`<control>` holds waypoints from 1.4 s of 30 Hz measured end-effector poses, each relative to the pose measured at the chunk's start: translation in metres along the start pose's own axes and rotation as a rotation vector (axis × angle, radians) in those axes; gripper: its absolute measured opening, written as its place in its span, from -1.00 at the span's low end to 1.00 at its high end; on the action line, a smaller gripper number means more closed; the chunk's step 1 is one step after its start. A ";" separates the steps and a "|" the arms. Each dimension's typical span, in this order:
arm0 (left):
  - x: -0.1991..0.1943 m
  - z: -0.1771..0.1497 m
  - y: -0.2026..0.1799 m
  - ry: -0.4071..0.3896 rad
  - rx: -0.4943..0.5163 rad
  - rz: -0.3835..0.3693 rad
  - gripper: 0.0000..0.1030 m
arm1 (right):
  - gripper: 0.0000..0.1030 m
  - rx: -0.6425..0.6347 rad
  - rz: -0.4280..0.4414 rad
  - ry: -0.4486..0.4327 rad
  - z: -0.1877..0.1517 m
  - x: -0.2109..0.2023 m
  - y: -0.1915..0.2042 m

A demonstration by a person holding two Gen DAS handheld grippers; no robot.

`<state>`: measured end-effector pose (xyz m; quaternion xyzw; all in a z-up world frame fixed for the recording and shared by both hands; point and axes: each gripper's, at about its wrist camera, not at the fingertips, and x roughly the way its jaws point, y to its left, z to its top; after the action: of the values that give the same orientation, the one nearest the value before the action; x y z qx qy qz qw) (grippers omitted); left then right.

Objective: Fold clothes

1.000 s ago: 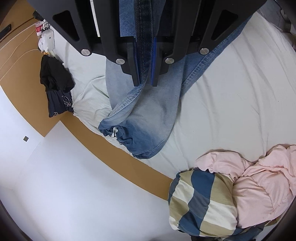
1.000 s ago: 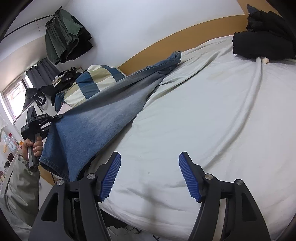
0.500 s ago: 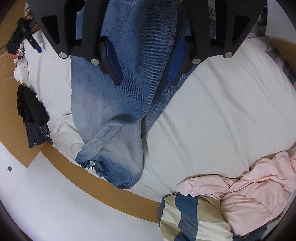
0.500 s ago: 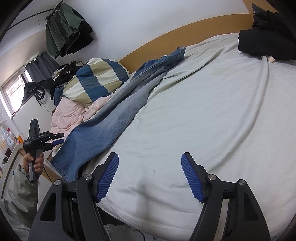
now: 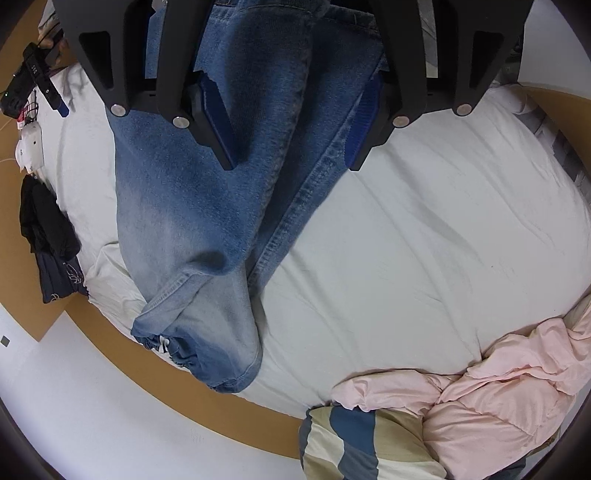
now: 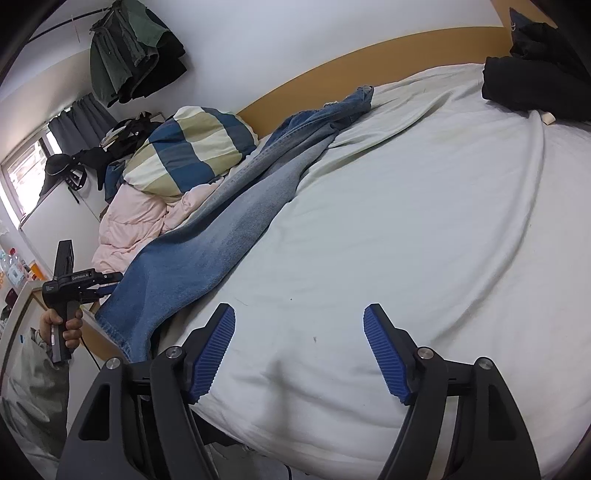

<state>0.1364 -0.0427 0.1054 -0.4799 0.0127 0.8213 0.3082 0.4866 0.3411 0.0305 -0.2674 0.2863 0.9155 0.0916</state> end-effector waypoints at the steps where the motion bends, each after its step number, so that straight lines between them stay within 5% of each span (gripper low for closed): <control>1: 0.001 -0.001 -0.005 0.000 0.021 0.019 -0.19 | 0.45 -0.002 -0.001 0.002 0.000 0.001 0.001; 2: 0.002 -0.002 -0.007 0.006 0.025 0.031 -0.64 | 0.47 -0.006 -0.003 0.004 0.000 0.001 0.001; 5: -0.008 -0.002 -0.010 -0.039 0.003 -0.001 -0.90 | 0.47 -0.014 -0.005 0.008 -0.001 0.002 0.002; 14: -0.010 -0.019 0.015 -0.054 -0.057 0.036 -0.90 | 0.48 -0.014 -0.012 -0.003 -0.001 -0.001 0.000; 21: 0.017 -0.036 0.042 -0.001 -0.109 0.195 -0.96 | 0.48 -0.004 -0.028 -0.012 -0.001 -0.005 -0.005; 22: 0.017 -0.038 0.046 -0.002 -0.112 0.254 -0.96 | 0.48 -0.001 -0.032 -0.014 -0.001 -0.006 -0.006; 27: -0.014 -0.036 0.053 -0.077 -0.142 0.243 -0.89 | 0.49 0.020 -0.044 -0.025 -0.003 -0.012 -0.013; 30: -0.036 -0.028 0.026 -0.152 -0.068 0.207 -0.45 | 0.52 0.027 -0.048 -0.026 -0.002 -0.011 -0.013; 32: -0.040 -0.025 -0.001 -0.183 0.005 0.188 -0.33 | 0.53 0.026 -0.050 -0.023 -0.002 -0.008 -0.011; 37: -0.011 -0.014 -0.071 -0.164 0.175 0.147 -0.31 | 0.55 0.006 -0.041 -0.010 -0.002 0.002 0.000; 42: 0.037 -0.001 -0.113 -0.095 0.213 0.081 -0.31 | 0.56 -0.011 -0.049 0.001 -0.005 0.008 0.004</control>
<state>0.1832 0.0663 0.1064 -0.4042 0.1050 0.8489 0.3241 0.4806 0.3352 0.0249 -0.2753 0.2747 0.9144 0.1123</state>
